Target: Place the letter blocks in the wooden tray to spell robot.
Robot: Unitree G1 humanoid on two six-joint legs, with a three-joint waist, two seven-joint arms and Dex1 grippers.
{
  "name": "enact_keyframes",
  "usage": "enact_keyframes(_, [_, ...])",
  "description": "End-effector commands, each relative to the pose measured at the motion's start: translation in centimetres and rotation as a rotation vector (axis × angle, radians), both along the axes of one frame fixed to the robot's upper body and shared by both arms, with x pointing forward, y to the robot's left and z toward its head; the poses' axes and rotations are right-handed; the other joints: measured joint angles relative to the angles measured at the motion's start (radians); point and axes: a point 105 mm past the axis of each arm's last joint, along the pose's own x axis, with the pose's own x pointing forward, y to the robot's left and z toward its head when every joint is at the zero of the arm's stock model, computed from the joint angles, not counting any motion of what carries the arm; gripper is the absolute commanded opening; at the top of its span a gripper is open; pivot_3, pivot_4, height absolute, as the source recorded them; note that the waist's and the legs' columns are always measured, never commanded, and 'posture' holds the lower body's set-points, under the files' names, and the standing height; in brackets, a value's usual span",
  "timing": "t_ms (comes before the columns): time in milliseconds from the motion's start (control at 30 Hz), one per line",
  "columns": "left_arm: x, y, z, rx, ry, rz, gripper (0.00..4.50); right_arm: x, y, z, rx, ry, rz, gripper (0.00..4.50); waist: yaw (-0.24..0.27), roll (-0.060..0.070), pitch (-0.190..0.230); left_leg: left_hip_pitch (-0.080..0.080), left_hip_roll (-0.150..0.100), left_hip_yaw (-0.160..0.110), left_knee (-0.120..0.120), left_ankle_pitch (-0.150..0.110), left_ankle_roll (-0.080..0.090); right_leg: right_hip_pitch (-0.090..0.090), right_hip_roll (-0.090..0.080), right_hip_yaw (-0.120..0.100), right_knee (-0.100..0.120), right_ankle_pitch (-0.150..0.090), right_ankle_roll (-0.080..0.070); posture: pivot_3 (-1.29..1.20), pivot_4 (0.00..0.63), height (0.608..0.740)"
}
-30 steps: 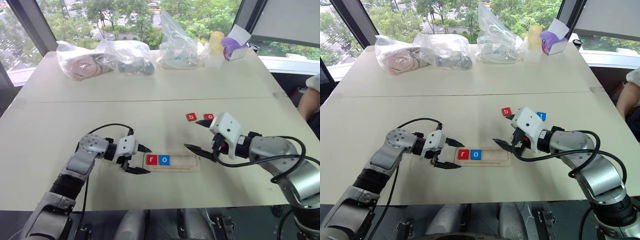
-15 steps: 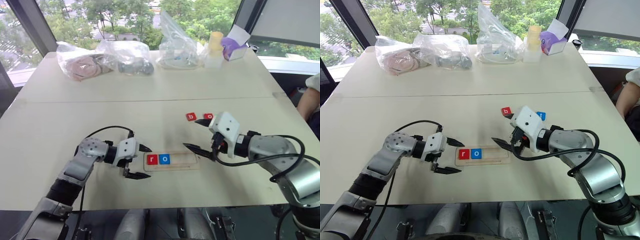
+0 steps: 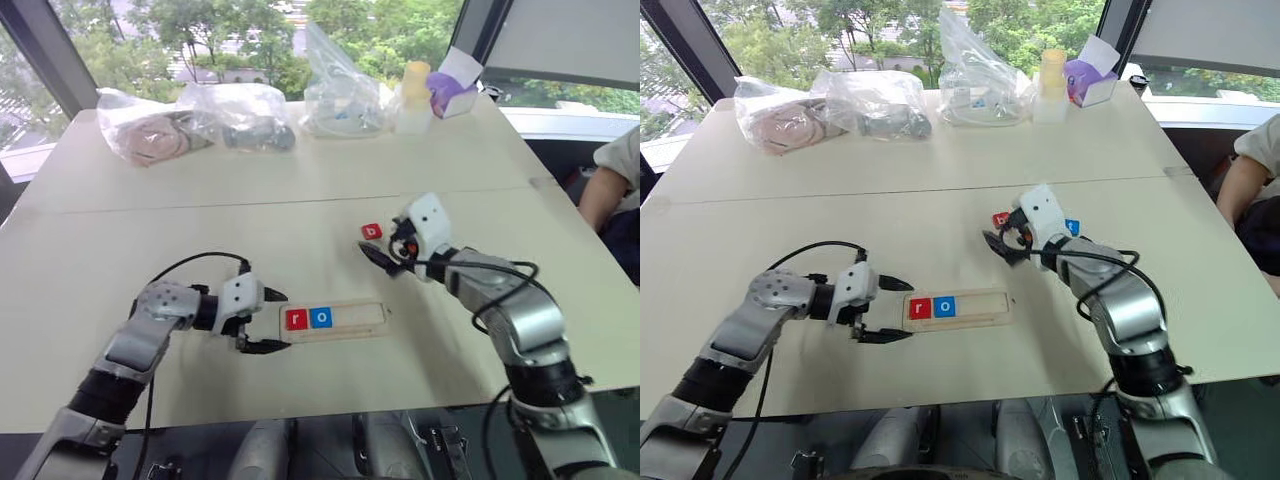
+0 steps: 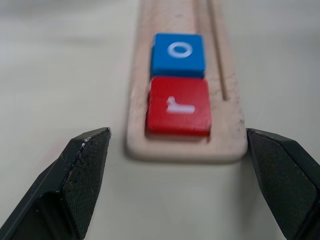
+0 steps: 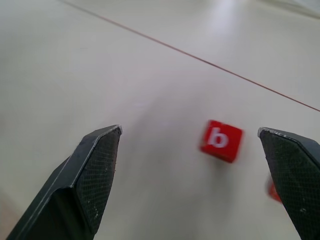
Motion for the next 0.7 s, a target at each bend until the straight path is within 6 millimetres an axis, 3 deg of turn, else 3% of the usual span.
enact_keyframes(33, [0.2, 1.4, 1.5, -0.022, -0.045, 0.07, 4.47, 1.4, 0.2, 0.2, -0.009, -0.021, -0.062, 4.5, 0.001, 0.0, 0.0, 0.0, 0.0, 0.0, 0.0, 0.0, 0.0, 0.0, 0.0, 0.0, 0.001, 0.0, 0.0, 0.0, 0.15, 0.74])
enact_keyframes(233, [-0.3, 2.4, 3.9, -0.106, -0.059, 0.153, 4.47, 2.7, 0.7, -1.3, -0.016, 0.011, -0.108, 4.5, 0.005, 0.0, 0.0, -0.001, -0.001, 0.0, 0.0, 0.0, 0.0, -0.001, -0.001, 0.0, 0.002, 0.0, 0.0, 0.0, 0.15, 0.74])
enact_keyframes(467, [-2.1, 1.8, 6.5, -0.197, -0.011, 0.15, 4.47, 3.6, 1.1, -2.5, 0.0, 0.057, -0.137, 4.5, -0.001, 0.0, 0.0, 0.0, -0.001, 0.001, 0.0, 0.0, 0.0, -0.002, 0.0, 0.001, 0.003, 0.0, 0.0, 0.0, 0.15, 0.74])
enact_keyframes(700, [-2.0, 1.3, 8.0, -0.219, -0.025, 0.162, 4.47, 4.2, 2.0, -2.9, 0.052, 0.1, -0.147, 4.5, -0.002, 0.0, 0.0, 0.002, -0.001, 0.001, 0.0, 0.001, -0.001, -0.002, 0.001, 0.002, 0.008, 0.0, 0.0, 0.0, 0.15, 0.74])
